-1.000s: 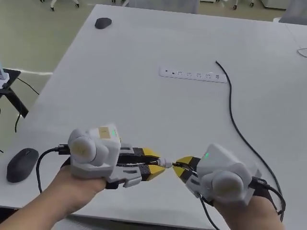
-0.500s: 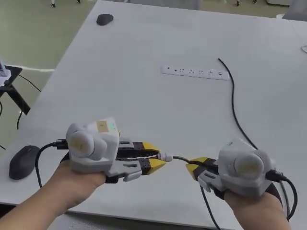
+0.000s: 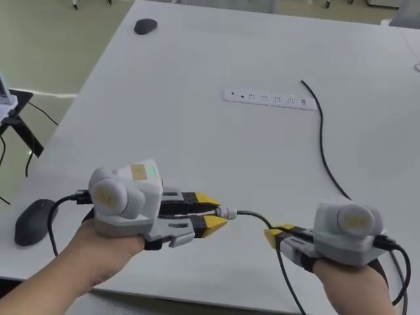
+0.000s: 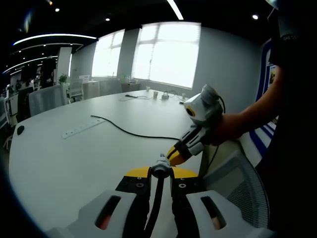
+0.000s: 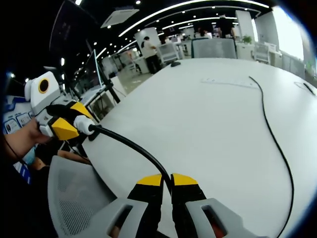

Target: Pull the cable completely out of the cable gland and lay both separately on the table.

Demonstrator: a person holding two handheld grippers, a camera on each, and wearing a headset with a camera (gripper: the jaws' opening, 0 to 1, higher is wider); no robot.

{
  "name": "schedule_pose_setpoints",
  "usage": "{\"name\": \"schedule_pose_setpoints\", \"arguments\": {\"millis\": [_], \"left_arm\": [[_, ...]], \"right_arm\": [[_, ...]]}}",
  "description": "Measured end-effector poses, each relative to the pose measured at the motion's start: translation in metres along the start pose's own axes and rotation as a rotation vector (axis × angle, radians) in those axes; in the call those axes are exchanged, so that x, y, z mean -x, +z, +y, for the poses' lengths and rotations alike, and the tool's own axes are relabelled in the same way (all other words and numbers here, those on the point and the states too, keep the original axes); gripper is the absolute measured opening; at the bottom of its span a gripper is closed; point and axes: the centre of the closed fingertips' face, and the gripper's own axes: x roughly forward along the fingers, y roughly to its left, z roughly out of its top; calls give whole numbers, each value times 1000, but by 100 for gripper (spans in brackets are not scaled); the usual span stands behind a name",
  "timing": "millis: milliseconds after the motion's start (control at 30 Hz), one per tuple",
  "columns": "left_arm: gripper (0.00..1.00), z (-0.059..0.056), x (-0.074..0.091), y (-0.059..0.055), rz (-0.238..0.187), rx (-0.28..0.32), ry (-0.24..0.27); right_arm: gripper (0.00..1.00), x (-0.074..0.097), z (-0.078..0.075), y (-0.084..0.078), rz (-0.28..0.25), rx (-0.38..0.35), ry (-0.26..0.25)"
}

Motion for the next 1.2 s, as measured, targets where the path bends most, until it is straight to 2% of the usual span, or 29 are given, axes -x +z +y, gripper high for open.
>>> {"name": "schedule_pose_setpoints", "arguments": {"millis": [167,267,433,667,767,933,1100,1200], "left_arm": [[15,-1,1,2,-7,0,-2],[15,-3,0,2,-3,-7,-5],[15,-3,-1,4,-8,-5,-6],[15,0,1,4,-3,-5,2],[15,3,2,7,-7,-4,13],[15,6,4,8,-11,-1,20],[15,7,3,7,-13,9,21],[15,7,4,7,-12,13,20]], "right_arm": [[0,-2,-6,-4,-20,-134,20],[1,-2,-7,-6,-13,-155,21],[1,-1,-4,-4,-13,-78,13],[2,2,-5,-3,-30,-49,19],[2,2,-1,-4,-29,-48,37],[3,4,1,-4,-26,5,40],[12,12,6,3,-45,6,55],[21,20,17,14,-57,77,78]]}}
